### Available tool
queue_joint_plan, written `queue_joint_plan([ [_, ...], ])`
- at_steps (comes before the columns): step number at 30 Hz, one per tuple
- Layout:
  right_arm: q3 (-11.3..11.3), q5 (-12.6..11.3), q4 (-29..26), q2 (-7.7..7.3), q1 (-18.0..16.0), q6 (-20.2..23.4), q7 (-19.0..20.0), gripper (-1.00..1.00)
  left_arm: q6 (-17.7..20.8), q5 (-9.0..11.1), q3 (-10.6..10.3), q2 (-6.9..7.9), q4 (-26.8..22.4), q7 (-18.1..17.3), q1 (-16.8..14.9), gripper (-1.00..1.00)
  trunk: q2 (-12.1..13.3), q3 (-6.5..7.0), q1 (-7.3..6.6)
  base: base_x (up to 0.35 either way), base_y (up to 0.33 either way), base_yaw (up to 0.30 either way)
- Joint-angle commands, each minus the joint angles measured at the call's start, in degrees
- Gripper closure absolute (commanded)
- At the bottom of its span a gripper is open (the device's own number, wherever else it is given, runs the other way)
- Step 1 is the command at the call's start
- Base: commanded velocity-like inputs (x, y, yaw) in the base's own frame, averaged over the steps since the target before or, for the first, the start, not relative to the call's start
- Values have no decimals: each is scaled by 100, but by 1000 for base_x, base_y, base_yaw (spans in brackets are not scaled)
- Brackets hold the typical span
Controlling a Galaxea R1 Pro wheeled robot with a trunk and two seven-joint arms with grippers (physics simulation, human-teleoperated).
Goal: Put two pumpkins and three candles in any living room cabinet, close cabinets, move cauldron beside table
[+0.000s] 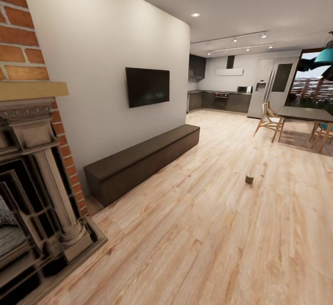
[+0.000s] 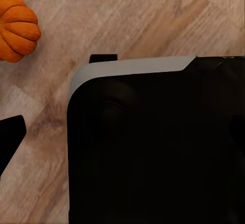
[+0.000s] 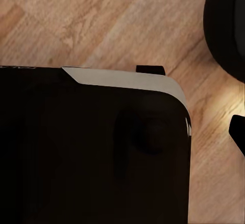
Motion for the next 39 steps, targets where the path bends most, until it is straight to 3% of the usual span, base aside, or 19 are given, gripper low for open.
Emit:
queue_joint_plan([
  [1, 4, 7, 5, 0, -3, -18, -4, -100, -18, -6, -3, 0, 1, 0, -2, -100, -3, -5, 1, 64, -3, 0],
  [23, 4, 7, 5, 0, -3, -18, -4, -100, -21, -16, -7, 0, 1, 0, -2, -100, -3, -5, 1, 144, -15, 0],
  [39, 4, 7, 5, 0, -3, -18, -4, -100, -21, -24, -7, 0, 1, 0, -2, -100, -3, -5, 1, 46, 12, 0],
])
